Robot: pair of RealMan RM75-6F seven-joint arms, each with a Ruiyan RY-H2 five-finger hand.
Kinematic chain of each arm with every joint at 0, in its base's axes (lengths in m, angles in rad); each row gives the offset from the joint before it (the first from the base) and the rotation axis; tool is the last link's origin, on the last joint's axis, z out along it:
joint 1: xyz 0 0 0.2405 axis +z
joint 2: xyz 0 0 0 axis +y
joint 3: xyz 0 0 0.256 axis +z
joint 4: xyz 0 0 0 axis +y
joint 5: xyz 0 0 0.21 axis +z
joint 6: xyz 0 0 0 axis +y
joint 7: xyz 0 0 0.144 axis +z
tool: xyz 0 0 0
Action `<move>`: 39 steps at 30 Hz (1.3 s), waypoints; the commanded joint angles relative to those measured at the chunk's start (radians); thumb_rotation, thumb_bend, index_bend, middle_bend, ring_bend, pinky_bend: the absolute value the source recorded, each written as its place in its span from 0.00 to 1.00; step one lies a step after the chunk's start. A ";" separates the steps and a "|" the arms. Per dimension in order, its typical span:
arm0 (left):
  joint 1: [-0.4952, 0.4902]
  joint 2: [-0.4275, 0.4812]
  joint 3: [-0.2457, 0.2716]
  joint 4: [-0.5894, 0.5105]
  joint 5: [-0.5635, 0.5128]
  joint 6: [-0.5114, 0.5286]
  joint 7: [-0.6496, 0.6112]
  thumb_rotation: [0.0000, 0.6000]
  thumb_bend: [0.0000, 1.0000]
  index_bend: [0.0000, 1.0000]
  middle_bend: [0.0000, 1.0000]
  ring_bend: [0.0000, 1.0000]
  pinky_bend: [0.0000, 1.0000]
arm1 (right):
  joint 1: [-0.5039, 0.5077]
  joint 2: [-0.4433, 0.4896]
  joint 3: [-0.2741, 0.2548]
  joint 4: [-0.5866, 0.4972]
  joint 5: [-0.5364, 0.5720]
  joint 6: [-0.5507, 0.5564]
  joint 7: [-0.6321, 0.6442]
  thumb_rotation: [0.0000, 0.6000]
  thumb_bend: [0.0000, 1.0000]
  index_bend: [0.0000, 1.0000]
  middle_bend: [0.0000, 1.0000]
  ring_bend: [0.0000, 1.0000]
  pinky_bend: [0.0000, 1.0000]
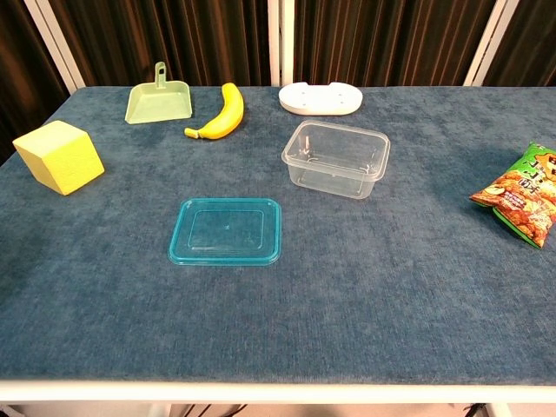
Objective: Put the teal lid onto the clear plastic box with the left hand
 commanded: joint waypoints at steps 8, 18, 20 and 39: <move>-0.393 -0.062 -0.087 0.063 0.072 -0.466 -0.137 1.00 0.34 0.26 0.25 0.10 0.06 | 0.004 0.004 -0.009 -0.002 -0.018 0.000 0.006 1.00 0.12 0.00 0.16 0.00 0.00; -0.648 -0.285 -0.121 0.291 -0.081 -0.797 -0.200 1.00 0.38 0.16 0.26 0.08 0.05 | -0.009 0.006 -0.014 0.000 -0.004 0.009 0.009 1.00 0.12 0.00 0.16 0.00 0.00; -0.674 -0.324 -0.119 0.334 -0.114 -0.831 -0.199 1.00 0.38 0.14 0.26 0.08 0.05 | -0.011 0.008 -0.014 0.000 -0.001 0.011 0.012 1.00 0.12 0.00 0.16 0.00 0.00; -0.781 -0.444 -0.077 0.448 -0.223 -0.926 -0.202 1.00 0.40 0.13 0.26 0.08 0.02 | -0.022 -0.007 -0.016 0.034 0.016 0.015 0.049 1.00 0.12 0.00 0.16 0.00 0.00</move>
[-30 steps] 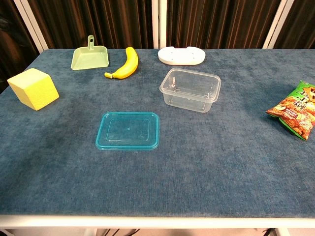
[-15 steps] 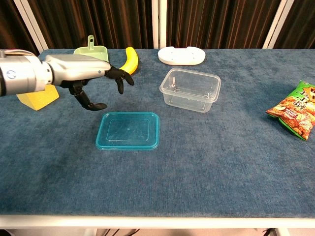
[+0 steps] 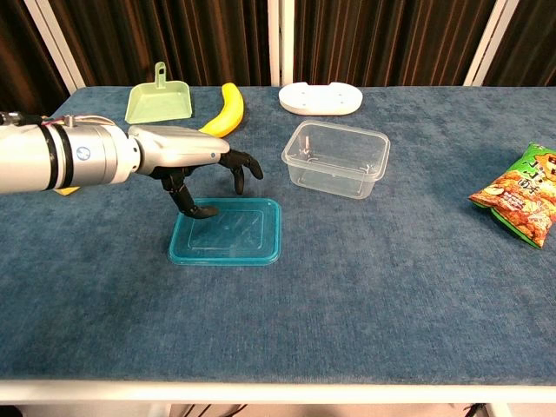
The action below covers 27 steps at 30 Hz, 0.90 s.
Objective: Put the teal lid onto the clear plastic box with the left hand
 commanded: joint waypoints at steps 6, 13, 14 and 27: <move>-0.016 0.019 0.025 -0.063 -0.023 -0.011 0.013 1.00 0.40 0.13 0.29 0.08 0.01 | -0.009 -0.002 -0.002 0.011 0.002 0.009 0.015 1.00 0.12 0.00 0.16 0.00 0.00; -0.021 0.050 0.050 -0.155 -0.023 0.005 0.037 1.00 0.39 0.13 0.29 0.08 0.01 | -0.015 -0.009 -0.006 0.023 -0.008 0.020 0.027 1.00 0.13 0.00 0.16 0.00 0.00; -0.021 0.055 0.054 -0.169 -0.022 0.011 0.041 1.00 0.39 0.13 0.29 0.08 0.00 | -0.017 -0.010 -0.007 0.024 -0.008 0.022 0.030 1.00 0.13 0.00 0.16 0.00 0.00; 0.037 0.165 0.136 -0.369 -0.051 0.171 0.295 1.00 0.18 0.09 0.11 0.01 0.00 | -0.013 -0.013 -0.009 0.044 -0.027 0.023 0.051 1.00 0.13 0.00 0.16 0.00 0.00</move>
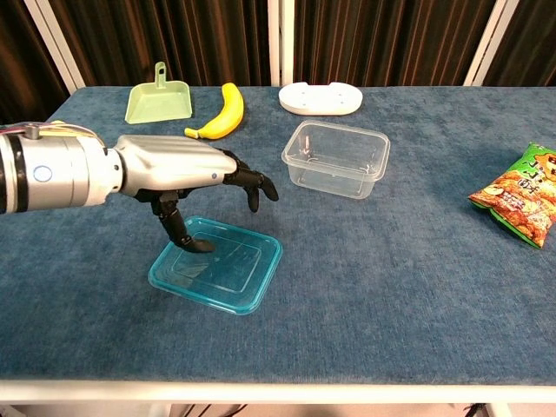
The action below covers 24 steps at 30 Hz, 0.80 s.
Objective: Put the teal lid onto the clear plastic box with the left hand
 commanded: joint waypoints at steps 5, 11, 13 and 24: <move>0.018 0.045 0.074 -0.174 -0.207 0.102 0.361 1.00 0.17 0.05 0.09 0.01 0.00 | 0.009 -0.008 -0.001 0.015 -0.005 -0.012 0.016 1.00 0.13 0.00 0.16 0.00 0.00; -0.020 0.006 0.097 -0.236 -0.414 0.181 0.545 1.00 0.17 0.05 0.09 0.01 0.00 | 0.003 -0.008 -0.002 0.024 -0.002 -0.005 0.026 1.00 0.13 0.00 0.16 0.00 0.00; -0.030 -0.007 0.101 -0.252 -0.459 0.209 0.582 1.00 0.17 0.05 0.09 0.01 0.00 | 0.001 -0.008 -0.003 0.025 -0.001 -0.004 0.028 1.00 0.13 0.00 0.16 0.00 0.00; -0.076 -0.066 0.113 -0.305 -0.615 0.329 0.696 1.00 0.15 0.04 0.07 0.01 0.02 | 0.003 -0.012 -0.004 0.033 -0.006 -0.006 0.035 1.00 0.13 0.00 0.16 0.00 0.00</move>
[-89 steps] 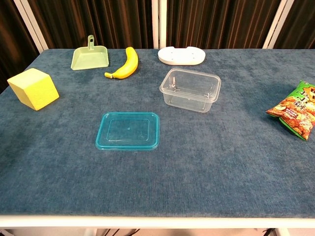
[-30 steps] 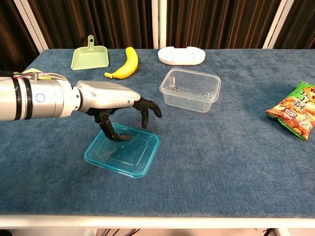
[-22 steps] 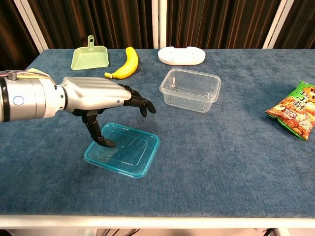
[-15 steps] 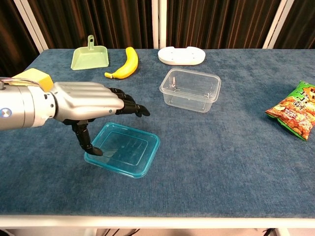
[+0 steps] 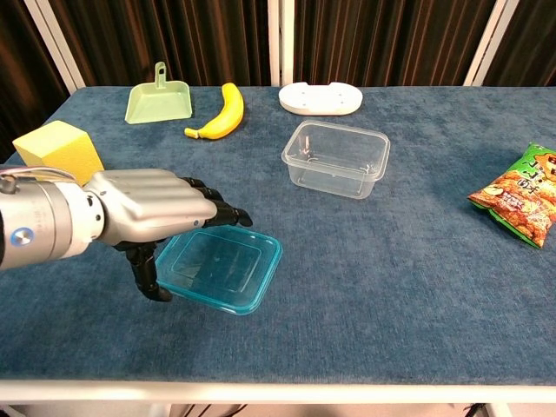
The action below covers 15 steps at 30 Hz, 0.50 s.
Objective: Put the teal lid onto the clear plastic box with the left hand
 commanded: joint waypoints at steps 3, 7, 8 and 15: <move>-0.020 -0.045 0.001 0.026 -0.036 0.038 0.035 1.00 0.15 0.04 0.06 0.01 0.02 | 0.000 -0.001 -0.001 0.003 0.000 0.000 0.004 1.00 0.13 0.00 0.16 0.00 0.00; -0.034 -0.077 -0.002 0.044 -0.068 0.083 0.078 1.00 0.13 0.03 0.03 0.00 0.03 | -0.001 -0.001 -0.001 0.005 0.001 -0.001 0.005 1.00 0.13 0.00 0.16 0.00 0.00; -0.038 -0.087 -0.002 0.046 -0.078 0.101 0.095 1.00 0.13 0.03 0.02 0.00 0.03 | -0.001 -0.001 -0.001 0.005 0.002 -0.001 0.006 1.00 0.13 0.00 0.16 0.00 0.00; -0.062 -0.124 -0.007 0.044 -0.151 0.146 0.164 1.00 0.12 0.03 0.00 0.00 0.04 | 0.000 -0.003 -0.002 0.011 0.005 -0.007 0.013 1.00 0.13 0.00 0.16 0.00 0.00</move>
